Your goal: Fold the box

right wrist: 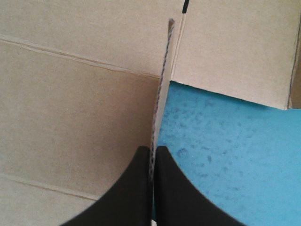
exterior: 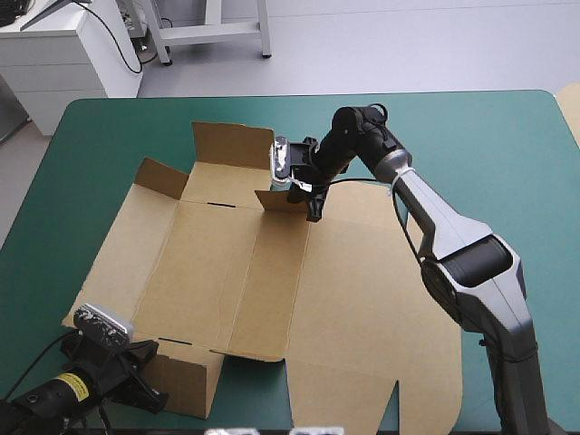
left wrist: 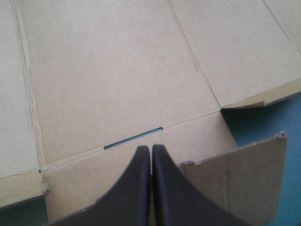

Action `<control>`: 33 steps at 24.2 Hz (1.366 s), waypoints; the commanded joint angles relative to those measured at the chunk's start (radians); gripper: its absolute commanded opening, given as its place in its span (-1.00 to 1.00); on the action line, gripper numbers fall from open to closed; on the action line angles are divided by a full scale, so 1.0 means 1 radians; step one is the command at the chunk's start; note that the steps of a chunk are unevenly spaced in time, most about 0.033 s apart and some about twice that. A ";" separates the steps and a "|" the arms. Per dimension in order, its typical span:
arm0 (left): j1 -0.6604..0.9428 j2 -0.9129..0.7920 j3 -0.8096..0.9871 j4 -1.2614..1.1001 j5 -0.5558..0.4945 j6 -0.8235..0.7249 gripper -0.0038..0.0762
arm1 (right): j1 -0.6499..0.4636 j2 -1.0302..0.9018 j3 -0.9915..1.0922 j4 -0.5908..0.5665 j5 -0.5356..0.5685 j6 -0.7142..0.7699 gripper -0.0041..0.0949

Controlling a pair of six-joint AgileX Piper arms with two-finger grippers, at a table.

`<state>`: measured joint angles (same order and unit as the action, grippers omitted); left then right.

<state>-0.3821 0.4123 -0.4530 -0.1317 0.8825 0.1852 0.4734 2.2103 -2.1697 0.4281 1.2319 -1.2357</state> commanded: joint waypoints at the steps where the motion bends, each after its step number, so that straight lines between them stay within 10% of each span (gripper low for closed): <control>1: -0.005 0.010 -0.032 -0.017 -0.058 -0.010 -0.92 | 0.000 -0.085 -0.032 0.024 0.013 -0.046 -0.96; 18: -0.005 0.010 -0.032 -0.017 -0.058 -0.010 -0.92 | -0.079 -0.085 -0.030 0.209 0.013 -0.095 -0.96; 33: -0.005 0.010 -0.029 -0.012 -0.067 -0.010 -0.92 | -0.019 -0.085 -0.030 0.108 0.013 -0.083 -0.96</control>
<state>-0.3821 0.4123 -0.4530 -0.1317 0.8779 0.1852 0.4574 2.2103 -2.1697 0.5396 1.2362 -1.3213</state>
